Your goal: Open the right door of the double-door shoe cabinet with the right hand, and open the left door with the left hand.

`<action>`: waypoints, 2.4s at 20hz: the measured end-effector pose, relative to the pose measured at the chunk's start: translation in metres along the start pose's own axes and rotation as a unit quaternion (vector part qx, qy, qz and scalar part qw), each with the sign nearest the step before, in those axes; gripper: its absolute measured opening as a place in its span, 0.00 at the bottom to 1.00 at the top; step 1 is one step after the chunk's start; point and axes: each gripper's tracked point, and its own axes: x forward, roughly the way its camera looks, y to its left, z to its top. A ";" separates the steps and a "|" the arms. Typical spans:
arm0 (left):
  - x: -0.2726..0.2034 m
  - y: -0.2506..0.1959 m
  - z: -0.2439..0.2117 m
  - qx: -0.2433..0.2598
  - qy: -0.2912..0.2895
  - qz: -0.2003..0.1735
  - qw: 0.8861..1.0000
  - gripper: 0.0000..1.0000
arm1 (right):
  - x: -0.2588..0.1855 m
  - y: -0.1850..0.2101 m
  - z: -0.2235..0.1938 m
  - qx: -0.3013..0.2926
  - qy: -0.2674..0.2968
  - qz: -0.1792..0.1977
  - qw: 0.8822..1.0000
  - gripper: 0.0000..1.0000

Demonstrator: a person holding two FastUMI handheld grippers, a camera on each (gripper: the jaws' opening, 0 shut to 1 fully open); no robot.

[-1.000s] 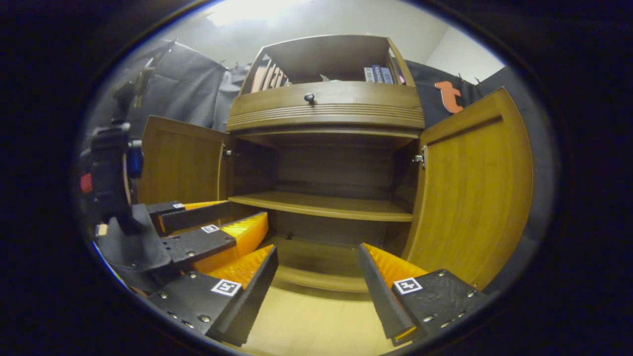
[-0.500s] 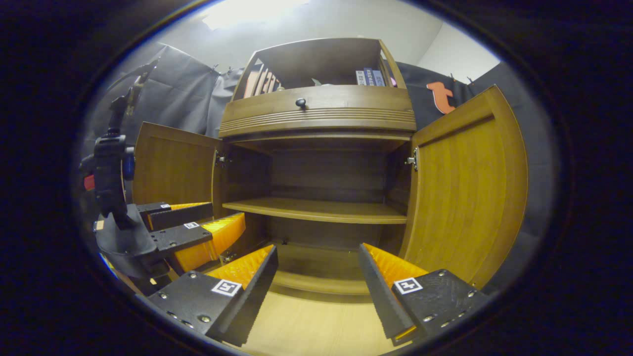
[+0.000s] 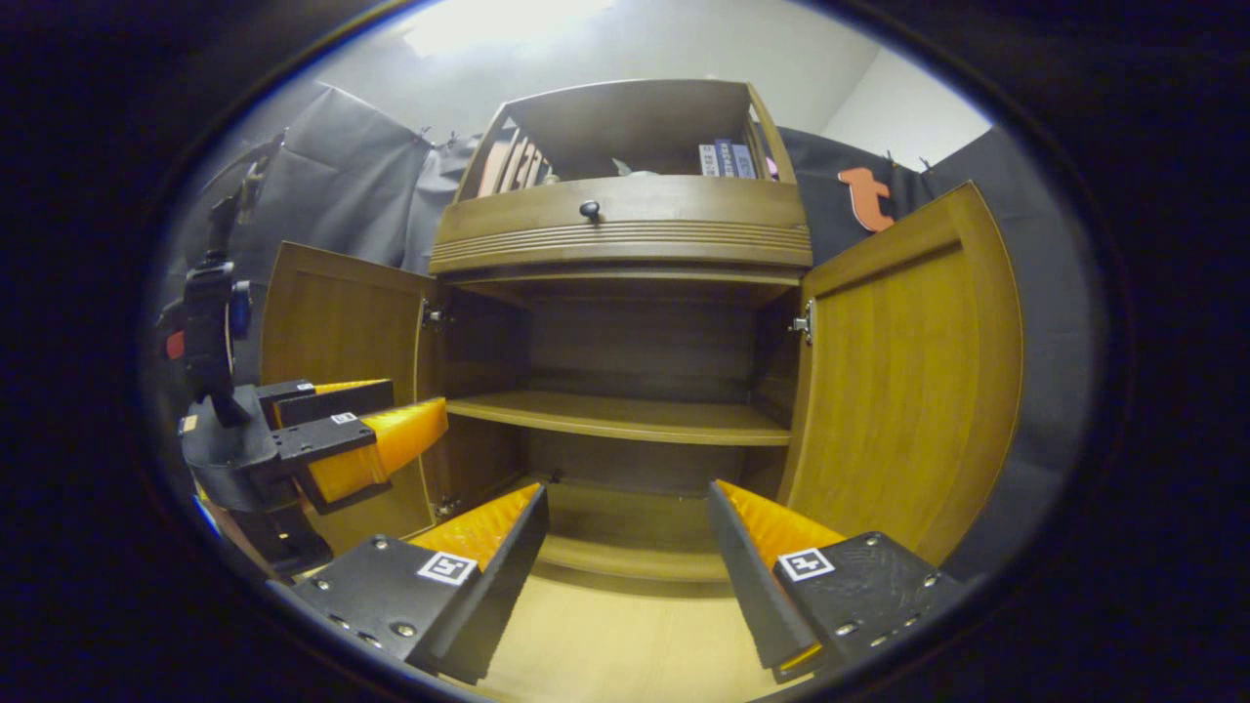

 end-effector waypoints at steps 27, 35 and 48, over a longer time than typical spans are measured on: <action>-0.007 0.014 -0.008 -0.040 0.023 0.032 0.998 0.96 | -0.033 0.010 0.015 -0.016 -0.031 0.019 0.999 0.95; -0.013 0.009 -0.004 -0.040 0.016 0.026 0.999 0.96 | -0.043 0.001 0.013 -0.011 -0.037 0.012 0.999 0.95; -0.016 0.009 -0.002 -0.037 0.009 0.026 0.999 0.96 | -0.044 0.006 0.015 -0.024 -0.049 0.011 0.998 0.95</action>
